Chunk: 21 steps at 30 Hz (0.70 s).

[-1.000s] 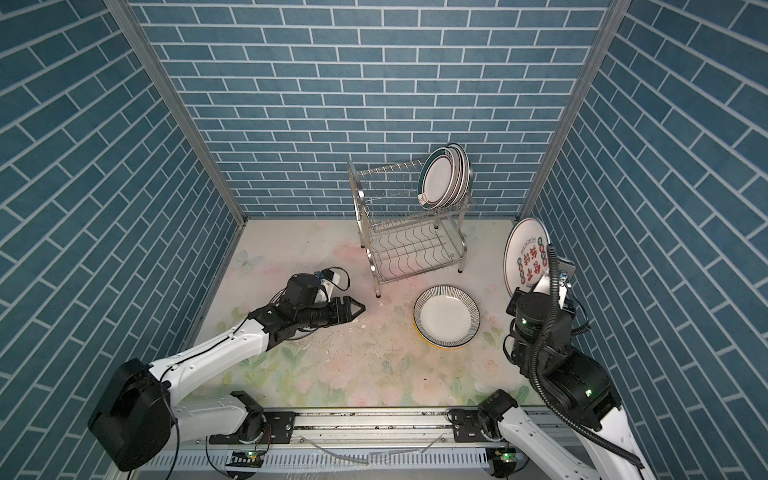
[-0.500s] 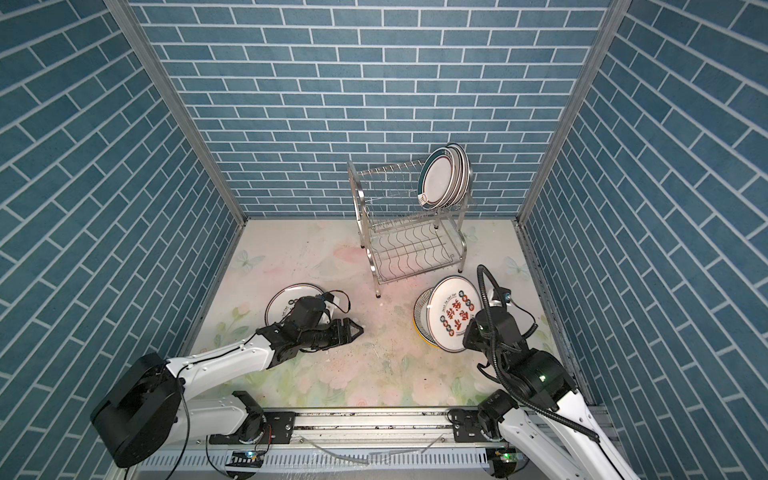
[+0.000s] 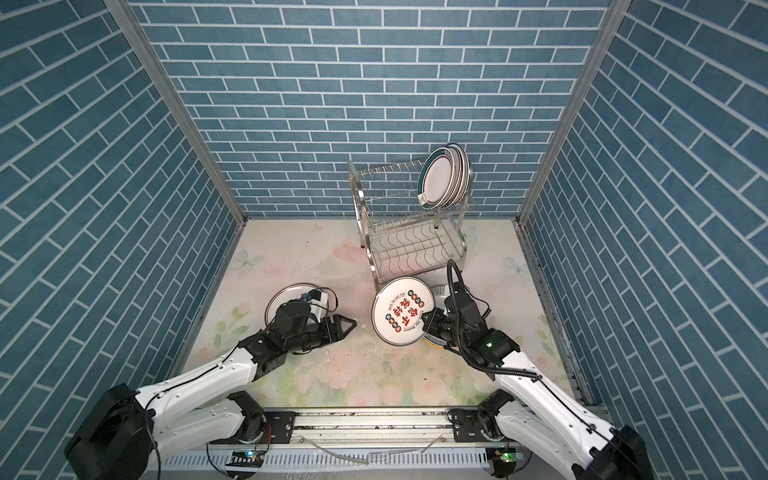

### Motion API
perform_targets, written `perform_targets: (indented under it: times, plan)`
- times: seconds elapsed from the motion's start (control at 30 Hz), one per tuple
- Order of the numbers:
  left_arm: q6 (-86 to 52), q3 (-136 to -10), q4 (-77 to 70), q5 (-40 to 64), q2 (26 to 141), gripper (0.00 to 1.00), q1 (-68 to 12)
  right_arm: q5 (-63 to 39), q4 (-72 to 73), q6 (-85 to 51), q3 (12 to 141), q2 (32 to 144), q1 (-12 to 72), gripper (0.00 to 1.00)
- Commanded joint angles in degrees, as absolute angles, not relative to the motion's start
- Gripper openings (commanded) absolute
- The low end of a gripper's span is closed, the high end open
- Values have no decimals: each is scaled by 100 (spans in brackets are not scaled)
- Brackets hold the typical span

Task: Unload the plates from the dish rack
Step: Place the plate on the plate.

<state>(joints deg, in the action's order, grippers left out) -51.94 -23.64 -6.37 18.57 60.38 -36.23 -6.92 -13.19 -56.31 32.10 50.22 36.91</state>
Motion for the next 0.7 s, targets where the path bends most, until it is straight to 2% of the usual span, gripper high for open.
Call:
perform_targets:
  times: [0.0,0.43,0.67]
  plan:
    - [-5263,-2191,-856,1945,5909,80,-3424,-1082,42,-6249,3188,5256,3823,0]
    - [-5567,-1623,-1768,2587,5733,79,-2713,-1191,1832,-6788,3426,7101,4422,0]
    - [-5563,-1477,-1818,2820,5622,77,-2310,-1490,2642,-7103,3601,7714,4534,0]
